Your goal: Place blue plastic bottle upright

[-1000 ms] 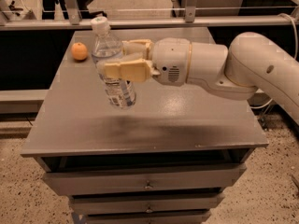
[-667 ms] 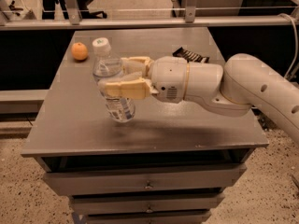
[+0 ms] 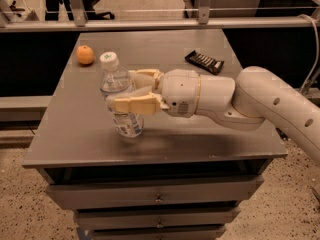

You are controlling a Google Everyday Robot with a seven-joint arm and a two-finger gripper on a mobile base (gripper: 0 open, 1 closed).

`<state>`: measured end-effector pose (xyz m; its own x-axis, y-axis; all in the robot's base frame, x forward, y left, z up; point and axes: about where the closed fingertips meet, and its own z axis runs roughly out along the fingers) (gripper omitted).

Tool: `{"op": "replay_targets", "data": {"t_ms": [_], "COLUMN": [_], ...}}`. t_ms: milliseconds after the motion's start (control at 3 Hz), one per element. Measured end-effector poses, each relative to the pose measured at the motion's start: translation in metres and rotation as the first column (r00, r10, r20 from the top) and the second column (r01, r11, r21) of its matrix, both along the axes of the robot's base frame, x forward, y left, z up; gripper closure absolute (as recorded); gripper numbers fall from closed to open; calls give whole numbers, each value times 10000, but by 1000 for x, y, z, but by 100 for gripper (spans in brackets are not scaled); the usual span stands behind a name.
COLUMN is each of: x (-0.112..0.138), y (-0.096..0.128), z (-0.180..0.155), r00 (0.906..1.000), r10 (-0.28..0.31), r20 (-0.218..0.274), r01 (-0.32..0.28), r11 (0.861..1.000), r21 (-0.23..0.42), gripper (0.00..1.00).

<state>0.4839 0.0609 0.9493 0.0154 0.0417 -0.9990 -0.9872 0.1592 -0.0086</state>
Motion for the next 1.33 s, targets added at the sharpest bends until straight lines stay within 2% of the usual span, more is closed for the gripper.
{"op": "replay_targets", "data": {"t_ms": [1000,1333], "x": [-3,-3], "y": [-4,-14], "z": [-18,-23], "r00": [9998,9999], "r10": [165,76], "r20": [-107,-154], "r01": [-167,-82], "r11": [9997,9991], "r21": [-191,-424], "gripper": [5,0]}}
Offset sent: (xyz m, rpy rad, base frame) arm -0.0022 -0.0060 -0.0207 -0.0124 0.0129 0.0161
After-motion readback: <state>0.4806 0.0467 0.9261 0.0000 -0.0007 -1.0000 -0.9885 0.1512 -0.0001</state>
